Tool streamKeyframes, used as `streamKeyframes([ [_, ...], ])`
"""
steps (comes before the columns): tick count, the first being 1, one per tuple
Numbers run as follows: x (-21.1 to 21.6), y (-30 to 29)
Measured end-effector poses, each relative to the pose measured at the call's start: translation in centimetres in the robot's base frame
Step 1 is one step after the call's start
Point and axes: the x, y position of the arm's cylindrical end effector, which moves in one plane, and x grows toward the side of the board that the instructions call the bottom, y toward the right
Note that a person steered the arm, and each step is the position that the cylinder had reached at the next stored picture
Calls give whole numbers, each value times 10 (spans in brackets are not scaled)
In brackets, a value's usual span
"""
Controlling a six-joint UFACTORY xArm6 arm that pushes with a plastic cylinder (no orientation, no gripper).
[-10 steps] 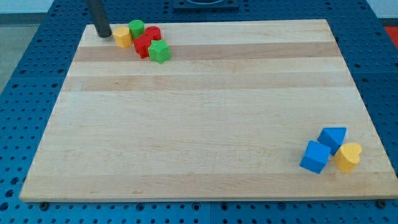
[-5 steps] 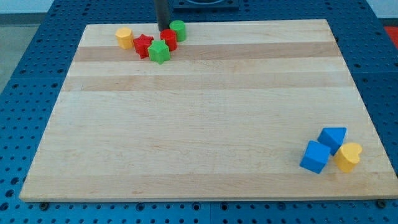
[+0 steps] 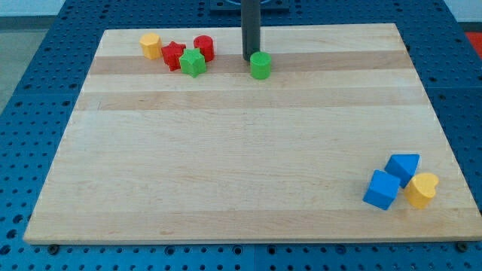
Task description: Push the green circle closer to the blue cube
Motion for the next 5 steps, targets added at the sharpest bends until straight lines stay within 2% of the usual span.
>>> streamKeyframes([
  [1,23,19],
  [5,120,31],
])
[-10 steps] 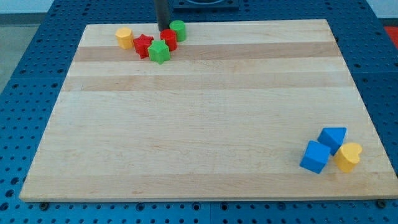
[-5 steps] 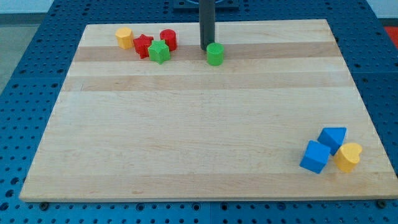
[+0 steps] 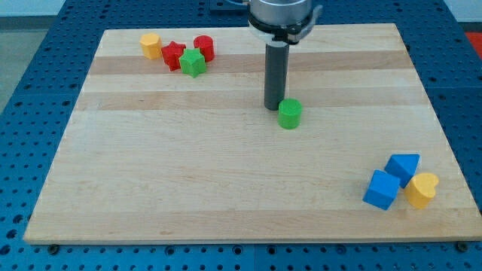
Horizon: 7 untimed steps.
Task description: Push the green circle closer to the blue cube
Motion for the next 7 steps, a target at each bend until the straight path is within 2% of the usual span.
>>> streamKeyframes([
  [5,78,76],
  [7,83,84],
])
